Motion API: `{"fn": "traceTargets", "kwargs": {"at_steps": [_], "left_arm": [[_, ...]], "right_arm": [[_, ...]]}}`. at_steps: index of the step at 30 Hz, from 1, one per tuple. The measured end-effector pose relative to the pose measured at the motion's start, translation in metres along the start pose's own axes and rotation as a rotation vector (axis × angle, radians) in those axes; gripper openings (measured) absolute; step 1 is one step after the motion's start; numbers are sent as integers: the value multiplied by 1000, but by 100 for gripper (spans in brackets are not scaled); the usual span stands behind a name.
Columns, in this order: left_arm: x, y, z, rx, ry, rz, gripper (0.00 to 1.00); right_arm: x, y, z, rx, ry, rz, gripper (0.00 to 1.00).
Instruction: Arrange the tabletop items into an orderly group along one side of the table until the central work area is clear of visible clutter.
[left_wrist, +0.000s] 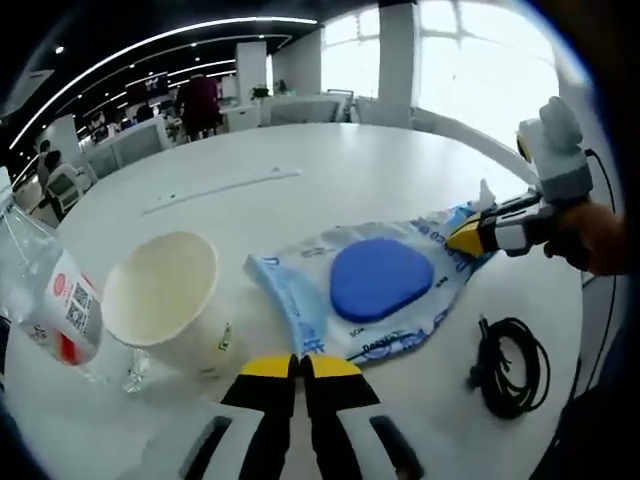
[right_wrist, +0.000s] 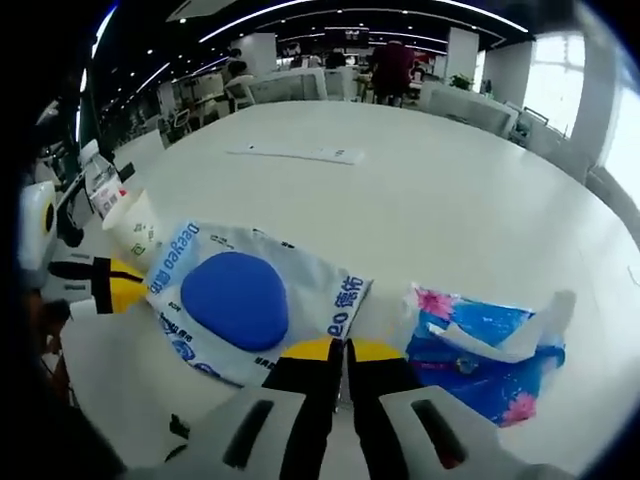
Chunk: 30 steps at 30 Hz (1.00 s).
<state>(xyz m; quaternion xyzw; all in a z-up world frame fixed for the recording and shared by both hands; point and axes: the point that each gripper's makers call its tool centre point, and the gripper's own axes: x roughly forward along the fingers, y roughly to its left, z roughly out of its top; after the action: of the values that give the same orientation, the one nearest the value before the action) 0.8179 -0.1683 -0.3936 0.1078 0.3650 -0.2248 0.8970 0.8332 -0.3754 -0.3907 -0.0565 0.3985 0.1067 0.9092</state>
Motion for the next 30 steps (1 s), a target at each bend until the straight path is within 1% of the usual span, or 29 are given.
{"fn": "traceTargets", "kwargs": {"at_steps": [2,4,7,8,9,12,14,16,18,20,23,25,26,27,30], "left_arm": [[-2,-1,2,24,-13,5,5],[-4,-3,4,24,-20,4,6],[-4,0,6,19,-35,7,14],[-6,0,7,12,-49,6,16],[-7,0,7,9,-56,4,17],[-10,-3,7,10,-72,0,19],[-14,-6,6,8,-76,-1,23],[-15,-7,3,4,-71,-4,28],[-19,-8,3,5,-71,-4,30],[-23,-10,3,6,-72,-9,33],[-27,-12,0,2,-64,-30,38],[-30,-17,-2,6,-52,-45,44],[-31,-18,-3,11,-50,-49,45],[-35,-24,-5,9,-48,-62,47],[-37,-32,-6,14,-41,-79,51]], "right_arm": [[-1,1,0,-6,-2,3,2],[-2,1,0,-17,-8,4,4],[-3,1,-1,-27,-8,3,7],[-6,0,1,-42,-22,-1,8],[-8,2,4,-39,-43,6,9],[-19,6,11,-65,-93,-4,12],[-21,7,11,-57,-96,1,15],[-23,9,11,-36,-114,13,16],[-29,10,8,-40,-116,11,17],[-29,10,7,-31,-121,16,21],[-35,10,3,-21,-125,19,25],[-40,12,-1,-22,-130,25,29],[-43,14,-2,-26,-130,28,31],[-47,14,-4,-31,-130,31,33],[-53,16,-8,-28,-125,39,38]]}}
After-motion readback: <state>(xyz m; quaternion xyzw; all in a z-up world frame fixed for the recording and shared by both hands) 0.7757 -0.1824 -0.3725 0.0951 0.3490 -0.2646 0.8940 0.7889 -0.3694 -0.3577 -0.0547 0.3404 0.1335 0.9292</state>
